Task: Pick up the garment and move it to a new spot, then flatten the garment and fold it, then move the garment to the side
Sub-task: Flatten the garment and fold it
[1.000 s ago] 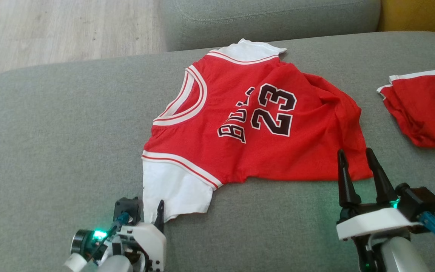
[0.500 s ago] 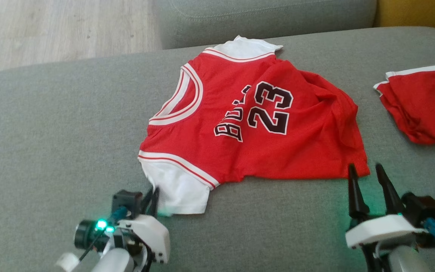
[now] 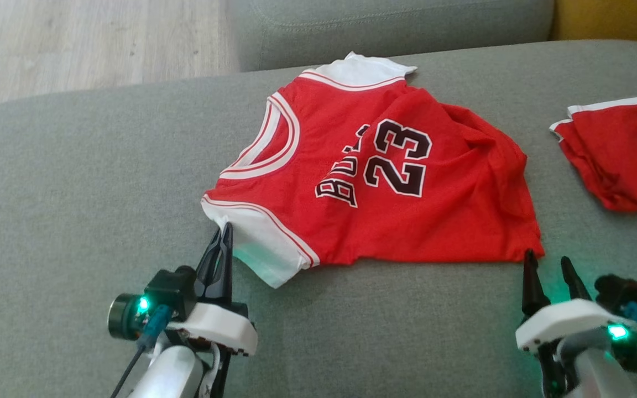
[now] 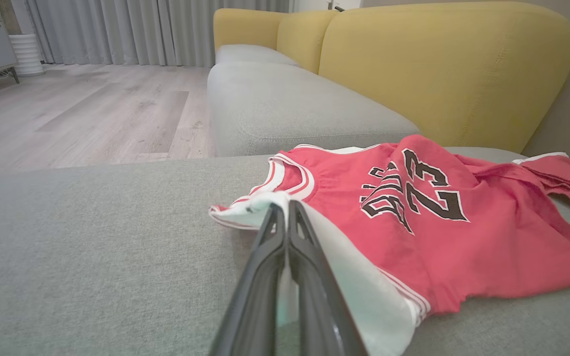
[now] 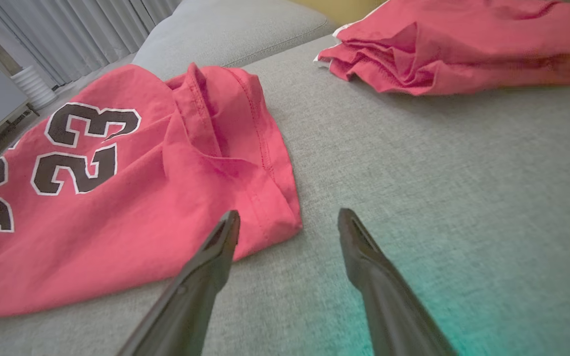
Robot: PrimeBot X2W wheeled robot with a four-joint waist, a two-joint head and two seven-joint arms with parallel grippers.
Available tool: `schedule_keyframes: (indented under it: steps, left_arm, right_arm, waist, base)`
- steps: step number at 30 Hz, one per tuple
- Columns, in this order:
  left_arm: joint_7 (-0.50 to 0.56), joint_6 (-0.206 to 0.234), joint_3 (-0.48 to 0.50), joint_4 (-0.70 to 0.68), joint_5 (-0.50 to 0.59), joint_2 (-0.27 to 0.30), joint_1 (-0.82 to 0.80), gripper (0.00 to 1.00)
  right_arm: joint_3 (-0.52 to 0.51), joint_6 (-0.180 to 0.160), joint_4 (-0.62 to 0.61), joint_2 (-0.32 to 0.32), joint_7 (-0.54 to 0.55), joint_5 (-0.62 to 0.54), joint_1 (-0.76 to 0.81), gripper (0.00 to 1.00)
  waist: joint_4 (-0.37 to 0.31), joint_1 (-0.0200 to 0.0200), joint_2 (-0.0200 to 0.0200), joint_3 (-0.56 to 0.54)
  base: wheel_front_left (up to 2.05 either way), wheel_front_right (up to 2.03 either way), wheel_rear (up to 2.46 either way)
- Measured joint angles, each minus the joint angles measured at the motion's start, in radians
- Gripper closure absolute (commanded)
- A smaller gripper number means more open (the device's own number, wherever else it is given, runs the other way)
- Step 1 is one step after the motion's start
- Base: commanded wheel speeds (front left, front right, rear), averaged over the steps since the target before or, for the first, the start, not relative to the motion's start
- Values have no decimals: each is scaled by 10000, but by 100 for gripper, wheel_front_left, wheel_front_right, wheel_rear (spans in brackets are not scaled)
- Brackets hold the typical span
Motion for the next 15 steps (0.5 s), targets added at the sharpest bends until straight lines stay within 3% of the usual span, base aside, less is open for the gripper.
schedule_keyframes:
  steps: [8, 10, 11, 12, 15]
  left_arm:
    - [-88, -42, -86, -8, 13, -42, -244, 100]
    - [-90, -42, -86, -6, 13, -40, -255, 100]
    - [-90, -42, -86, -2, 12, -38, -256, 100]
    - [-90, -42, -88, 2, 12, -36, -257, 100]
    - [-90, -42, -84, 17, 8, -25, -258, 100]
  right_arm:
    - [-56, 0, 1825, -17, -92, 174, -1098, 0]
    - [-6, 0, 2128, -29, -173, 180, -1360, 26]
    - [29, 0, 2268, -31, -201, 199, -1474, 59]
    - [81, 0, 2391, -35, -217, 274, -1569, 100]
    - [426, 0, 2675, -36, -353, 397, -1716, 100]
  waist:
    - [185, 0, 0, 246]
    - [204, 0, 0, 265]
    - [204, 0, 0, 266]
    - [201, 0, 0, 263]
    - [157, 0, 0, 230]
  base:
    - [0, 0, 0]
    - [0, 0, 0]
    - [0, 0, 0]
    - [0, 0, 0]
    - [0, 0, 0]
